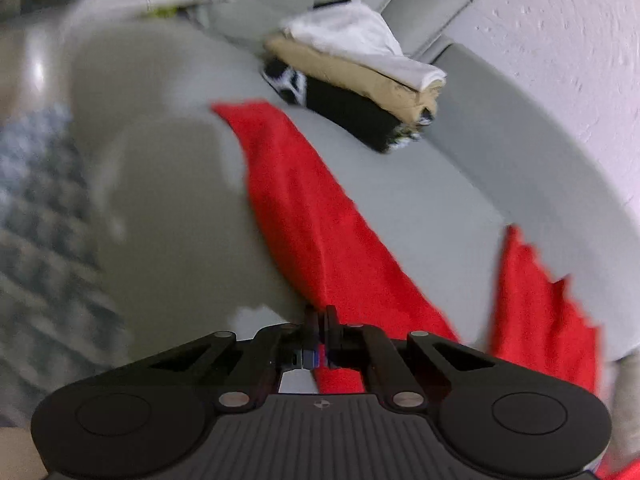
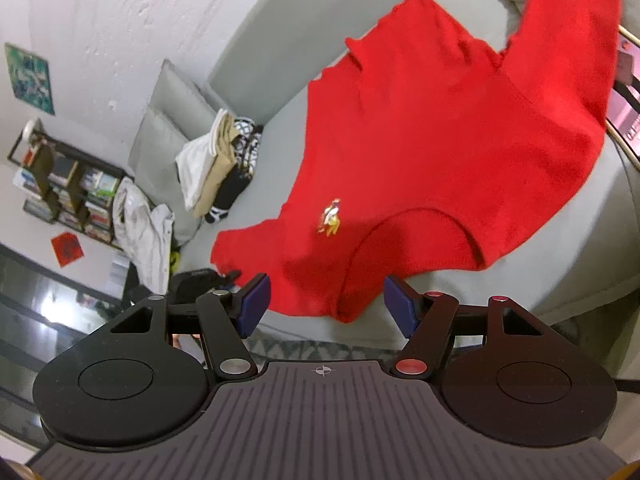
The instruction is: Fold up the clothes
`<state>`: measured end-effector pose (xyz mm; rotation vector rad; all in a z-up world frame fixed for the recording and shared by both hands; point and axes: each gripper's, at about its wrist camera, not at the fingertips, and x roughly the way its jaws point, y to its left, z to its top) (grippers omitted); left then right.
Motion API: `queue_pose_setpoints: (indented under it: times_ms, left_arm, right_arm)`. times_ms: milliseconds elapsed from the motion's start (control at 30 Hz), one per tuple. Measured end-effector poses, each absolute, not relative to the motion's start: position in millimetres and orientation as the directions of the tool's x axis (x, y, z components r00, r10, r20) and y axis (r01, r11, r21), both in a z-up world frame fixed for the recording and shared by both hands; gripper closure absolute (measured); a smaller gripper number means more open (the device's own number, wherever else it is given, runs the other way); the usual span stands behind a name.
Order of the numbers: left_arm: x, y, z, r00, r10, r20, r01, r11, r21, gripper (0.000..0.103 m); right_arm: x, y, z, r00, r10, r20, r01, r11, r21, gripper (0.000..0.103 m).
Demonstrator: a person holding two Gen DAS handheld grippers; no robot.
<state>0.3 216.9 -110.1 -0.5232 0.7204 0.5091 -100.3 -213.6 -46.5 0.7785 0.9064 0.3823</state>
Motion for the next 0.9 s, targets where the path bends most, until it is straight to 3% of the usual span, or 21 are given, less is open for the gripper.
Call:
queue_pose_setpoints:
  times_ms: [133, 367, 467, 533, 667, 900]
  left_arm:
    - [-3, 199, -112, 0.472, 0.396, -0.788, -0.641, 0.767, 0.001, 0.097]
    - [-36, 166, -96, 0.597, 0.28, -0.751, -0.469, 0.882, -0.044, 0.092]
    - [-47, 132, -91, 0.69, 0.129, -0.712, -0.263, 0.961, -0.081, 0.092]
    - [-51, 119, -93, 0.685, 0.027, -0.728, -0.199, 0.968, -0.151, 0.085]
    - [-61, 112, -109, 0.642, -0.06, -0.764, -0.273, 0.914, -0.301, 0.059]
    - [-86, 135, -139, 0.695, -0.041, -0.718, -0.467, 0.733, -0.494, 0.06]
  right_arm:
    - [-99, -213, -49, 0.575, 0.589, -0.568, 0.028, 0.68, 0.733, 0.034]
    - [-99, -233, -54, 0.623, 0.455, -0.636, 0.127, 0.744, 0.656, 0.033]
    - [-98, -248, -58, 0.653, 0.352, -0.67, 0.177, 0.79, 0.587, 0.041]
    - [-97, -256, -63, 0.659, 0.279, -0.699, 0.214, 0.821, 0.53, 0.044]
    - [-95, -269, -76, 0.635, 0.272, -0.723, 0.277, 0.794, 0.541, 0.044]
    - [-84, -274, -95, 0.621, 0.267, -0.737, 0.328, 0.766, 0.553, 0.043]
